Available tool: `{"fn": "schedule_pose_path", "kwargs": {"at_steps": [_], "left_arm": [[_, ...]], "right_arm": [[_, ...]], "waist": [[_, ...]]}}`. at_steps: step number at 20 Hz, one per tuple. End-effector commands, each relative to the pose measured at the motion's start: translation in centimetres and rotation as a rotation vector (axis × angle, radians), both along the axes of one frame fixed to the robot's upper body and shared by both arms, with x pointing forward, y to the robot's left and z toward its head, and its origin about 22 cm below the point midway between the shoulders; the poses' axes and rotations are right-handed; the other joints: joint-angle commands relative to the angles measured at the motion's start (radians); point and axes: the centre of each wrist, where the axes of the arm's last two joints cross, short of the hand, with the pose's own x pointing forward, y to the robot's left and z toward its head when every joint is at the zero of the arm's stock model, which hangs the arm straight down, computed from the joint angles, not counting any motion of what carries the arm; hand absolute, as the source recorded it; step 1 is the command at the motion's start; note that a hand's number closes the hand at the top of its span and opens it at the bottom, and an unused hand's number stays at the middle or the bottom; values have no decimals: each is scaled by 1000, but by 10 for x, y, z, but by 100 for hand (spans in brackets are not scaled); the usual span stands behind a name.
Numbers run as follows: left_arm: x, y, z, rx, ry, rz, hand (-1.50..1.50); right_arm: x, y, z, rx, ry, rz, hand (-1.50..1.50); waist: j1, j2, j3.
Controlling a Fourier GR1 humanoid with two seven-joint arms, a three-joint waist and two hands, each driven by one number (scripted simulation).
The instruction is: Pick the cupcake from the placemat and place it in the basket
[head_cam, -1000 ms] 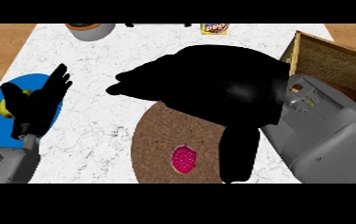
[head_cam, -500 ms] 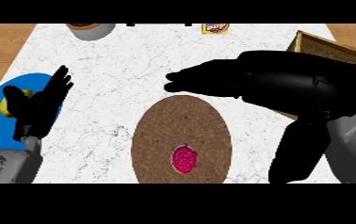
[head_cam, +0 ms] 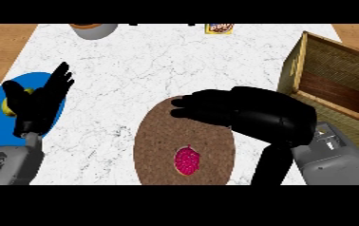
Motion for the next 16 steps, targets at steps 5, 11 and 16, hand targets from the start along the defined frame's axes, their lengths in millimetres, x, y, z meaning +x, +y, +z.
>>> {"fn": "schedule_pose_path", "kwargs": {"at_steps": [5, 11, 16], "left_arm": [[6, -30, 13, -6, -11, -6, 0], [6, -3, 12, 8, 4, 1, 0], [10, -12, 11, 4, 10, 2, 0]], "right_arm": [[-14, 32, -79, 133, 43, -17, -150], [-14, 62, -128, 29, 21, -13, -150], [3, 76, -142, -63, 30, -11, -150]], "waist": [[-2, -3, 0], [-3, -3, -1], [-3, -2, -1]]}}
